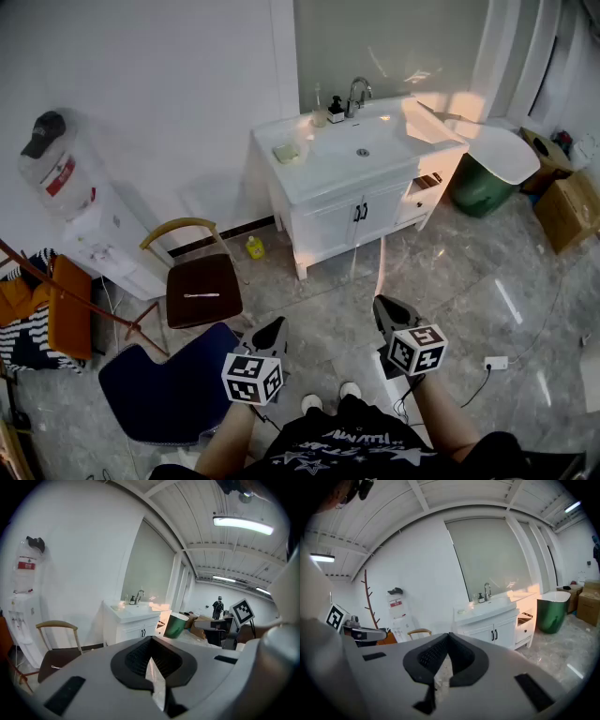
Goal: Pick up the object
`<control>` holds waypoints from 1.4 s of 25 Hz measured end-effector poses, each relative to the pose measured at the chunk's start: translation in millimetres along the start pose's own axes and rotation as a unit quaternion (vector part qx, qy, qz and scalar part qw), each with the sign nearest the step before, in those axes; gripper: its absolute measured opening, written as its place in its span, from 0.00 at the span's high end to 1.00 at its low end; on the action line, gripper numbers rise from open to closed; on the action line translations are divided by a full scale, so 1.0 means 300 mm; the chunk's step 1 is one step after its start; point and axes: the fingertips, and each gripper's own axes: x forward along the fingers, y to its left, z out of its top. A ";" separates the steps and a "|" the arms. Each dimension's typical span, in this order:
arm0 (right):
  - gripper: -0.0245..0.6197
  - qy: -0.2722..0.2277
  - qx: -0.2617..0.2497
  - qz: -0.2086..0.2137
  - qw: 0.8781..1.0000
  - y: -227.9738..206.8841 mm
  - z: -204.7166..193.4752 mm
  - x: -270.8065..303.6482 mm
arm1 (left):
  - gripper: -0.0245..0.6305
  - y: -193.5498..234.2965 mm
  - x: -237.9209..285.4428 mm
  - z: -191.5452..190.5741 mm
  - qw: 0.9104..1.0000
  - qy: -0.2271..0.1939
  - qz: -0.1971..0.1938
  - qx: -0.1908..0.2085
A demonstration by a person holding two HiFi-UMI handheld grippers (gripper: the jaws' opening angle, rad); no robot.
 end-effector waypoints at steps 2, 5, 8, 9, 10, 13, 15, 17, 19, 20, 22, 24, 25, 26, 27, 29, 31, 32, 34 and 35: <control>0.94 0.002 0.005 -0.006 1.000 -0.005 -0.015 0.014 | 0.94 0.012 0.010 -0.010 1.000 0.003 0.001 0.002; 0.94 0.005 0.008 -0.012 1.000 0.012 -0.038 0.033 | 0.94 0.030 0.010 -0.024 1.000 0.005 0.002 0.007; 0.94 0.003 0.006 -0.015 1.000 0.048 -0.047 0.044 | 0.94 0.047 -0.002 -0.034 1.000 0.005 0.003 0.018; 0.94 0.000 0.005 -0.015 1.000 0.060 -0.049 0.043 | 0.94 0.050 -0.007 -0.038 1.000 0.004 0.005 0.022; 0.94 -0.005 0.003 -0.014 1.000 0.073 -0.048 0.040 | 0.94 0.052 -0.011 -0.041 1.000 0.002 0.007 0.027; 0.94 -0.037 0.006 -0.001 0.999 0.119 -0.011 0.032 | 0.94 0.052 -0.020 -0.029 0.999 -0.008 0.009 0.048; 0.94 -0.053 0.007 0.009 0.999 0.148 0.015 0.031 | 0.94 0.046 -0.024 -0.019 0.998 -0.012 0.008 0.063; 0.91 -0.060 0.004 0.017 0.998 0.159 0.029 0.043 | 0.94 0.041 -0.016 -0.016 0.997 -0.012 0.005 0.070; 0.69 -0.062 0.012 0.025 0.998 0.150 0.034 0.068 | 0.94 0.039 0.004 -0.023 0.997 -0.009 0.003 0.071; 0.66 -0.061 0.019 0.027 0.998 0.139 0.032 0.084 | 0.94 0.041 0.016 -0.028 0.998 -0.005 0.005 0.070; 0.57 -0.056 0.035 0.028 0.997 0.105 0.023 0.126 | 0.94 0.050 0.043 -0.035 0.998 0.004 0.013 0.068; 0.52 -0.044 0.048 0.027 0.998 0.056 0.008 0.179 | 0.94 0.059 0.077 -0.033 0.997 0.010 0.022 0.071; 0.51 -0.035 0.053 0.026 0.998 0.028 0.002 0.212 | 0.94 0.068 0.097 -0.027 0.997 0.012 0.028 0.075; 0.50 -0.027 0.058 0.026 0.998 0.000 -0.001 0.252 | 0.94 0.083 0.119 -0.016 0.996 0.014 0.035 0.079; 0.50 -0.019 0.063 0.028 0.997 -0.026 0.000 0.300 | 0.94 0.106 0.143 -0.003 0.996 0.016 0.044 0.082; 0.49 -0.008 0.073 0.036 0.997 -0.078 0.018 0.411 | 0.94 0.169 0.208 0.028 0.994 0.022 0.066 0.083; 0.49 -0.004 0.079 0.044 0.996 -0.141 0.062 0.526 | 0.94 0.232 0.301 0.068 0.993 0.027 0.086 0.076; 0.49 -0.004 0.080 0.048 0.996 -0.178 0.092 0.582 | 0.94 0.259 0.357 0.094 0.993 0.028 0.095 0.071; 0.49 -0.005 0.081 0.055 0.995 -0.258 0.163 0.694 | 0.94 0.305 0.474 0.160 0.992 0.025 0.111 0.059; 0.49 -0.005 0.081 0.059 0.995 -0.299 0.201 0.748 | 0.94 0.325 0.532 0.197 0.991 0.021 0.118 0.054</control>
